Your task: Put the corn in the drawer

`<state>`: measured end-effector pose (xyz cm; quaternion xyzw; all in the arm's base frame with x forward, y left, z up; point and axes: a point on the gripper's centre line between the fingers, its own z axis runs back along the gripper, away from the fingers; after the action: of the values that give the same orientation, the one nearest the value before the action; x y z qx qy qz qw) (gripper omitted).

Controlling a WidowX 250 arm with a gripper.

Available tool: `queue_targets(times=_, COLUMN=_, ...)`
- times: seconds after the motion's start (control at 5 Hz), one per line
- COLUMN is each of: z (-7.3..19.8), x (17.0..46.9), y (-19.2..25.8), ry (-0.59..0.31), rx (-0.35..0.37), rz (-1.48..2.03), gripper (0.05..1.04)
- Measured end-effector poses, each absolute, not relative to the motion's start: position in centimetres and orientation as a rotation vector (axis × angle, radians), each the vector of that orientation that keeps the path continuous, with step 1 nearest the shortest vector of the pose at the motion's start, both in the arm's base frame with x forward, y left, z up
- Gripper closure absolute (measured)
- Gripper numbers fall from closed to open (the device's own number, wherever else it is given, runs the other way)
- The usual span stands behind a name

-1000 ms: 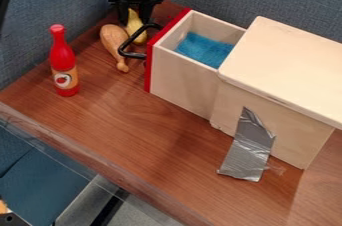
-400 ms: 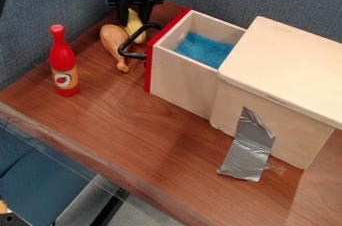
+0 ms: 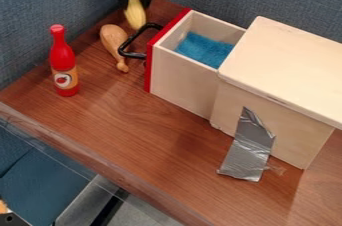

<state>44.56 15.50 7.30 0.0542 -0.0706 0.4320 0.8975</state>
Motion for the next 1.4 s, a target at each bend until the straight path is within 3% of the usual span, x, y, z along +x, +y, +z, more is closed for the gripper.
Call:
queue_targets(times=0.4, z=9.6, x=44.4, y=15.1, ry=-0.178, rx=0.099, rz=0.838, gripper=0.547)
queue_targets(times=1.0, z=18.2, x=42.8, y=11.3, ry=-0.231, rx=0.009, rz=0.712, gripper=0.549)
queue_targets(times=1.4, z=18.4, x=41.7, y=6.3, ry=-0.208, rx=-0.053, rz=0.632, gripper=0.554)
